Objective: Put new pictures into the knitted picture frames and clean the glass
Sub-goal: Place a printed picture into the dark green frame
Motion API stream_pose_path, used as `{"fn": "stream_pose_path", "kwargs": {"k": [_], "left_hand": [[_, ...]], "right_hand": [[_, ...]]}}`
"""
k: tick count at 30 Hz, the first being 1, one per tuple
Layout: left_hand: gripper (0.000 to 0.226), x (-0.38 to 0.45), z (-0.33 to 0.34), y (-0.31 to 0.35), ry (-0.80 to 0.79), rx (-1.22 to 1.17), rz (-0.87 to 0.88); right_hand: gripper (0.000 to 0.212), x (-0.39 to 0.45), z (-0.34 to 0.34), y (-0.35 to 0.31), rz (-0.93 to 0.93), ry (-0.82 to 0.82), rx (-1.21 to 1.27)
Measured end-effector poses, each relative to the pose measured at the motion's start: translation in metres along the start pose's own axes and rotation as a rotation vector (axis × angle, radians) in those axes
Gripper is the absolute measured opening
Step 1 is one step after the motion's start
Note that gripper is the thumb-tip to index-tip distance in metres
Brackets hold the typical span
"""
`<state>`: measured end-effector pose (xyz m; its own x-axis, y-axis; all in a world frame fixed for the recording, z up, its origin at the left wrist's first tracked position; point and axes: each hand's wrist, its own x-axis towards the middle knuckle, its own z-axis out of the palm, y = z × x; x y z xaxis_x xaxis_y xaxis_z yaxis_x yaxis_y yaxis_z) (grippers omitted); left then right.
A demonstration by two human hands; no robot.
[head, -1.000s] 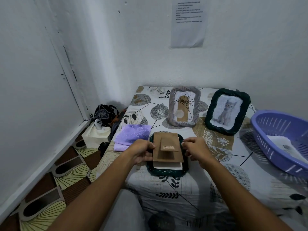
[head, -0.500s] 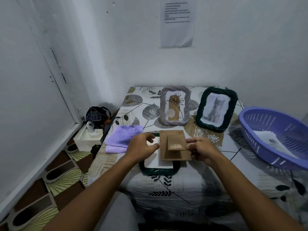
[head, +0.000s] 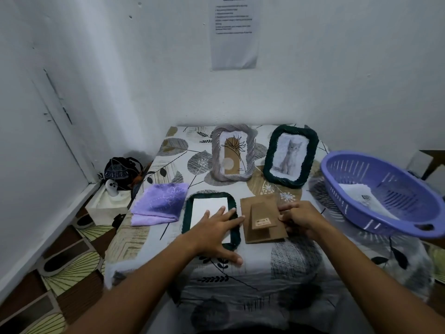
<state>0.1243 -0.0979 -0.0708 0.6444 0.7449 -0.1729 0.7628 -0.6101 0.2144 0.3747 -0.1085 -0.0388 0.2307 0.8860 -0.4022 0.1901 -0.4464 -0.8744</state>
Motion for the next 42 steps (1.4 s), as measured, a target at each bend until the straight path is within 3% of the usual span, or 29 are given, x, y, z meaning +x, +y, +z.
{"fn": "stream_pose_path", "kwargs": {"k": [6, 14, 19, 26, 33, 42], "left_hand": [[0.101, 0.002, 0.002, 0.000, -0.031, 0.036, 0.007], [0.105, 0.002, 0.001, 0.000, -0.020, 0.026, 0.002], [0.104, -0.007, -0.005, -0.004, 0.112, -0.127, -0.025], [0.092, -0.041, -0.017, -0.037, 0.334, -0.408, -0.117], [0.096, -0.051, -0.008, -0.049, 0.317, -0.442, -0.163], [0.103, -0.052, -0.006, -0.050, 0.293, -0.462, -0.181]], "right_hand": [[0.030, 0.010, -0.003, 0.004, -0.004, -0.021, -0.070], [0.015, 0.013, -0.003, 0.005, -0.052, 0.026, -0.221], [0.015, 0.002, -0.002, -0.016, -0.158, 0.026, -0.160], [0.015, -0.019, 0.055, -0.052, -0.143, -0.228, 0.013], [0.022, -0.012, 0.096, -0.054, -0.052, -0.235, -0.155], [0.017, -0.003, 0.099, -0.054, -0.045, -0.210, -0.166]]}}
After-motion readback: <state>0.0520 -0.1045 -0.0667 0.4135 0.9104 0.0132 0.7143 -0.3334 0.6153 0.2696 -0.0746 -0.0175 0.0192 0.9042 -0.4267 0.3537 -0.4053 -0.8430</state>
